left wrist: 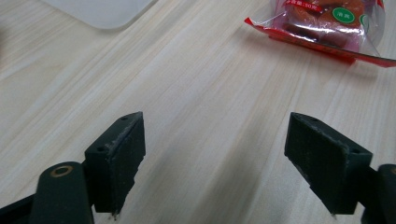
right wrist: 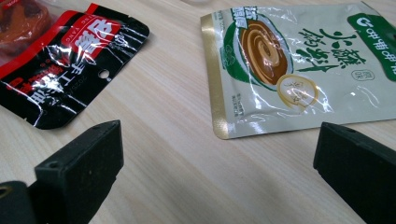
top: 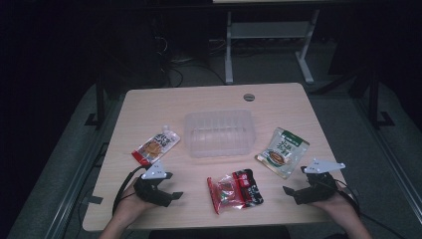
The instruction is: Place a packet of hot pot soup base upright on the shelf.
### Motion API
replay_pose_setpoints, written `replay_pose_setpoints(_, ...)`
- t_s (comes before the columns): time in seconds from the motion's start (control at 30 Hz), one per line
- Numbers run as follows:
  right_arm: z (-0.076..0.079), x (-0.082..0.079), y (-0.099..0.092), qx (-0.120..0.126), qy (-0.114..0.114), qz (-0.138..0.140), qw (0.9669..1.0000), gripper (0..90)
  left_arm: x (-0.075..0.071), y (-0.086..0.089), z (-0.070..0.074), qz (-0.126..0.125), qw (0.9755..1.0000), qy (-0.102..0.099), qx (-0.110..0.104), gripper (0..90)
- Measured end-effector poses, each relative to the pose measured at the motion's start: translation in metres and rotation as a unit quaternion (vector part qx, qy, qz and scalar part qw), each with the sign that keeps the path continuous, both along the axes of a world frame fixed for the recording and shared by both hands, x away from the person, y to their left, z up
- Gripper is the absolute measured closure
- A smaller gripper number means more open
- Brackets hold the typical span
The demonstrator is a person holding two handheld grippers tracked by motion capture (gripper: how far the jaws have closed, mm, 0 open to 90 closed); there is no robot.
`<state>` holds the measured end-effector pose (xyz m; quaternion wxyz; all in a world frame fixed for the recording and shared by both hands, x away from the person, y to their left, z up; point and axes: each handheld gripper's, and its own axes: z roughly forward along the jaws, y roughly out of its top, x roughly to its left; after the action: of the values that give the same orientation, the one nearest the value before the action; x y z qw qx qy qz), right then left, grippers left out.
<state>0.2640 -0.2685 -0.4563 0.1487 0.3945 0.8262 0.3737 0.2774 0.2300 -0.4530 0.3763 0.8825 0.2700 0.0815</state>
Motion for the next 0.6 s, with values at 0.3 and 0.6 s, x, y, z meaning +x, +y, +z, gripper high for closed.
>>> replay_pose_setpoints(0.3, -0.002, 0.002, -0.002, 0.007, 0.005, -0.005, 1.0000, 5.0, 0.001, 0.001, 0.005, 0.000, 0.9999, 0.014, -0.008, 38.3)
replay_pose_setpoints(0.6, 0.000, 0.007, 0.001, 0.019, 0.002, 0.004, 0.9998, 5.8, -0.002, -0.012, 0.019, -0.011, 0.9992, 0.026, -0.027, 78.9)
